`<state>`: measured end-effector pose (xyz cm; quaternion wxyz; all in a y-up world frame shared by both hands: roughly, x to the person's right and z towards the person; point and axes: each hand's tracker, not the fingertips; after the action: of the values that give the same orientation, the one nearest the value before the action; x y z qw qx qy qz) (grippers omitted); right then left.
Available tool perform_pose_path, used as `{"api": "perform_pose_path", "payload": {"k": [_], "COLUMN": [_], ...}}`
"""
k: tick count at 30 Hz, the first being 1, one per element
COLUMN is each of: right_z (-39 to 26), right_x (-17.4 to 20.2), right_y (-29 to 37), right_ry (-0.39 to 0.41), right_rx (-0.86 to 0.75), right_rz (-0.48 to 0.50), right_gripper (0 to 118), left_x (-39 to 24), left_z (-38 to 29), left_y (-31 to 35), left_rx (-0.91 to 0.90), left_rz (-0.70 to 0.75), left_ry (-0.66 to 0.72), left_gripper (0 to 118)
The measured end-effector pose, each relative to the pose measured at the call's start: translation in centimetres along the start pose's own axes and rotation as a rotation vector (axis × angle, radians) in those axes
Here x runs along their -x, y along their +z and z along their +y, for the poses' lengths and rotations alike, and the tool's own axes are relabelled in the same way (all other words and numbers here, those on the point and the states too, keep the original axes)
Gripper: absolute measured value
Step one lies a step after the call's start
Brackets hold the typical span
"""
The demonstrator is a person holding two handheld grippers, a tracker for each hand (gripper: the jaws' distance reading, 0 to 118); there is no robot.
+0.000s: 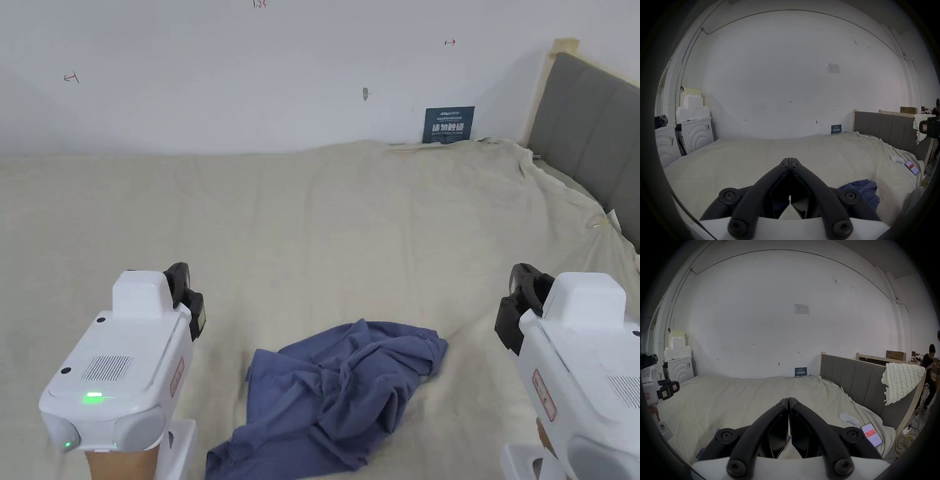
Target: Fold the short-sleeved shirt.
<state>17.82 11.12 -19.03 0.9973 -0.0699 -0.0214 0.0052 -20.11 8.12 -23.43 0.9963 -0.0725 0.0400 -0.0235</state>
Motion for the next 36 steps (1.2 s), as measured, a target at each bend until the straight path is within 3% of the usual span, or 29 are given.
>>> {"api": "perform_pose_path", "payload": {"k": [9, 17, 20, 22, 23, 24, 26, 27, 31, 33, 35, 36], "right_z": [-0.6, -1.7, -2.1, -2.4, -2.5, -2.7, -2.9, -3.1, -3.5, -3.7, -3.8, -3.8], "right_x": [-0.1, -0.1, 0.1, 0.2, 0.2, 0.3, 0.3, 0.4, 0.4, 0.4, 0.3, 0.2], "right_y": [-0.4, -1.0, -1.3, -1.4, -1.5, -1.6, -1.7, -1.8, -2.2, -2.3, -2.5, -2.6], "right_ry": [0.0, -0.002, -0.002, -0.003, -0.003, -0.004, -0.004, -0.004, -0.002, -0.002, -0.003, -0.001], "right_rx": [0.021, 0.053, 0.069, 0.077, 0.082, 0.087, 0.095, 0.099, 0.115, 0.121, 0.126, 0.13], "right_rz": [0.001, 0.006, 0.01, 0.013, 0.015, 0.017, 0.021, 0.023, 0.029, 0.03, 0.03, 0.031], "right_gripper": [0, 0, 0, 0, 0, 0, 0, 0, 0, 0, 0, 0], "left_x": [0.2, 0.0, -0.1, -0.4, -0.6, -0.8, -1.1, -1.3, -1.8, -2.1, -2.8, -3.0], "left_z": [-3.3, -10.0, -11.8, -12.8, -13.2, -13.8, -14.5, -14.8, -15.8, -16.3, -16.4, -16.2], "left_y": [-2.9, -3.2, -2.8, -2.7, -2.6, -2.4, -2.3, -2.2, -2.5, -2.5, -2.3, -2.0], "left_rx": [0.486, 0.762, 0.824, 0.856, 0.879, 0.9, 0.91, 0.912, 0.94, 0.976, 0.967, 0.948], "left_rz": [-0.116, -0.155, -0.154, -0.152, -0.149, -0.147, -0.133, -0.124, -0.115, -0.131, -0.058, -0.107], "left_ry": [0.131, 0.196, 0.204, 0.187, 0.173, 0.157, 0.13, 0.117, 0.099, 0.103, 0.022, 0.003], "left_gripper": [0, 1, 20, 44, 65, 77, 97, 99, 93, 61, 47, 33]}}
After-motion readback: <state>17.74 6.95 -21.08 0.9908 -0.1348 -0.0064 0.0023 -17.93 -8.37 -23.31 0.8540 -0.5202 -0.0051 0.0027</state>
